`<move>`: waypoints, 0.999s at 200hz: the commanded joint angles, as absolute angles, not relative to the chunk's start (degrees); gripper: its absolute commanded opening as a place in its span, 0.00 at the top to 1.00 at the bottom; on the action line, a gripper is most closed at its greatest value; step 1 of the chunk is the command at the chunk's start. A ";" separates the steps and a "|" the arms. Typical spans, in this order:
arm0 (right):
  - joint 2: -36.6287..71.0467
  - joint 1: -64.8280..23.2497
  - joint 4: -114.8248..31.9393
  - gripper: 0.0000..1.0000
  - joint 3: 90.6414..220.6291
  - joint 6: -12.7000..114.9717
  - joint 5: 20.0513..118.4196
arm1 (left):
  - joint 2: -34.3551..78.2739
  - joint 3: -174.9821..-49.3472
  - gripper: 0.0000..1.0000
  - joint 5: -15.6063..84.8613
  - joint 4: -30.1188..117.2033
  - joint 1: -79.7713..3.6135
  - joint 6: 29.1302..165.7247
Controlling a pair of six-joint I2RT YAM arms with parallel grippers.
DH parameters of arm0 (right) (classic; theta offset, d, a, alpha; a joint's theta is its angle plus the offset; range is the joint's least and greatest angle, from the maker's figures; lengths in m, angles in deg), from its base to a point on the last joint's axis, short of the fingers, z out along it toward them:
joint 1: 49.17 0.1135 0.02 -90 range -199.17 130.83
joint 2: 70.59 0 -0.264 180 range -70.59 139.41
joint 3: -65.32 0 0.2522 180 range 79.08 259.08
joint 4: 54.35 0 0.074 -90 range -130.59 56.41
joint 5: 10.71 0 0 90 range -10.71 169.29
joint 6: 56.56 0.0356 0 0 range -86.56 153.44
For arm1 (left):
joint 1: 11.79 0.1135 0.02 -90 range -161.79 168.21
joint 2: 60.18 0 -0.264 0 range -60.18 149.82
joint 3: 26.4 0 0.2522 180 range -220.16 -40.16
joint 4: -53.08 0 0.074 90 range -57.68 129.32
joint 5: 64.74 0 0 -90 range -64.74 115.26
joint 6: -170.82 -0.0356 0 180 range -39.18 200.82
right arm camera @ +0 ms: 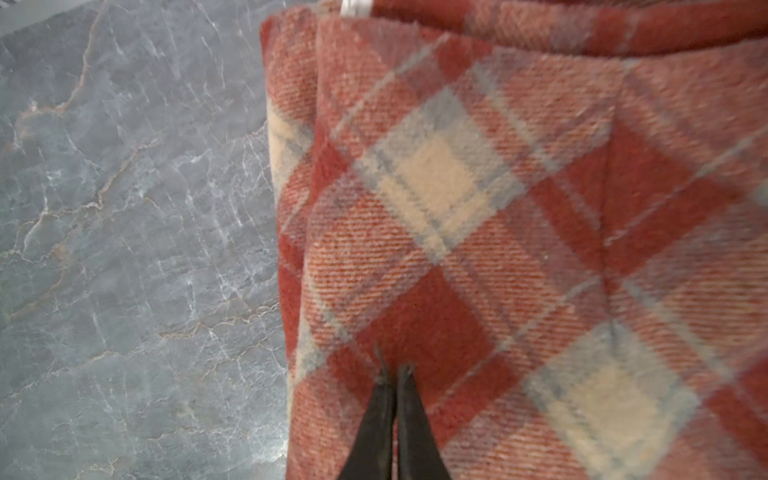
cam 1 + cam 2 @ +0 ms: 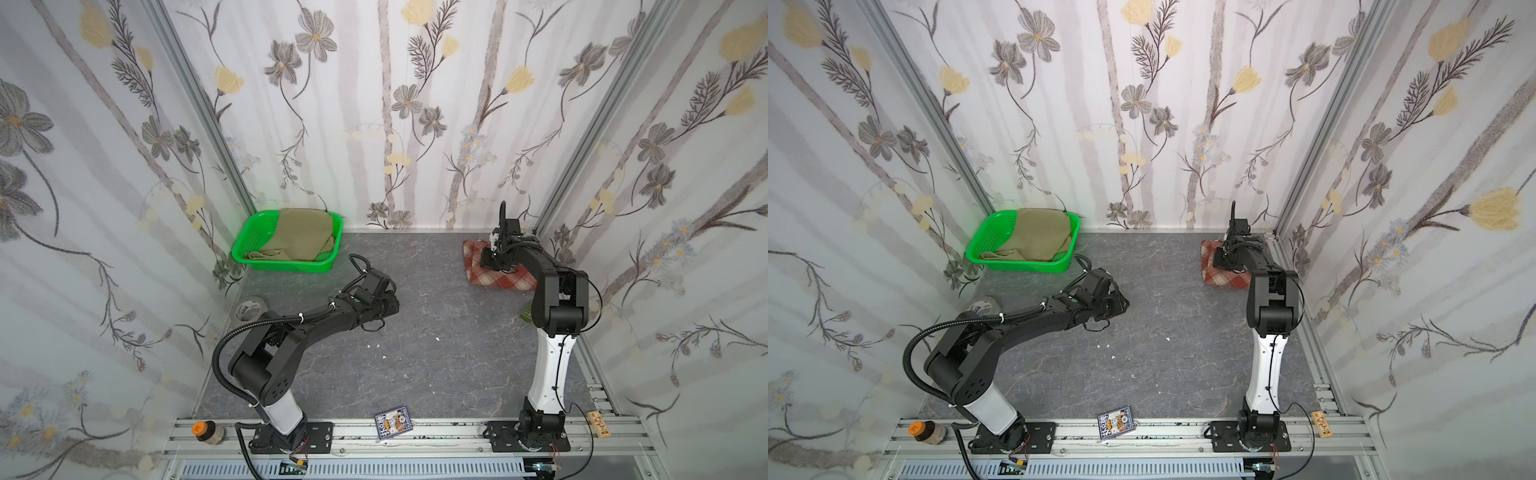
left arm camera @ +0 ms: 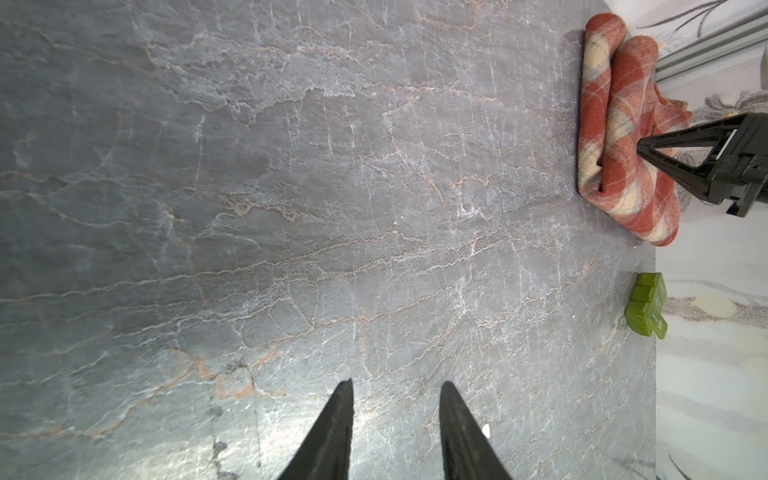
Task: Fold and stack the skirts
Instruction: 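Lower the plaid skirt onto the table corner and open the right gripper, then reach the left gripper into the green basket and grasp the khaki skirt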
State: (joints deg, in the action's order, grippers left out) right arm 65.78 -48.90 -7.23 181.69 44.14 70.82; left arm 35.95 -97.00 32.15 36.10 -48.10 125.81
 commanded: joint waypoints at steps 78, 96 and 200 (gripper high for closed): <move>65.39 -46.82 -2.45 0.98 178.87 46.00 75.95 | 33.90 -95.36 0.63 29.83 36.60 -48.05 125.74; 64.74 -46.71 -2.51 0.98 178.07 46.16 76.13 | 33.95 -95.36 0.63 29.83 36.60 -48.07 125.39; 38.39 -45.51 -22.87 0.46 163.96 52.18 60.26 | 29.58 -106.56 0.38 29.29 31.89 -27.55 117.43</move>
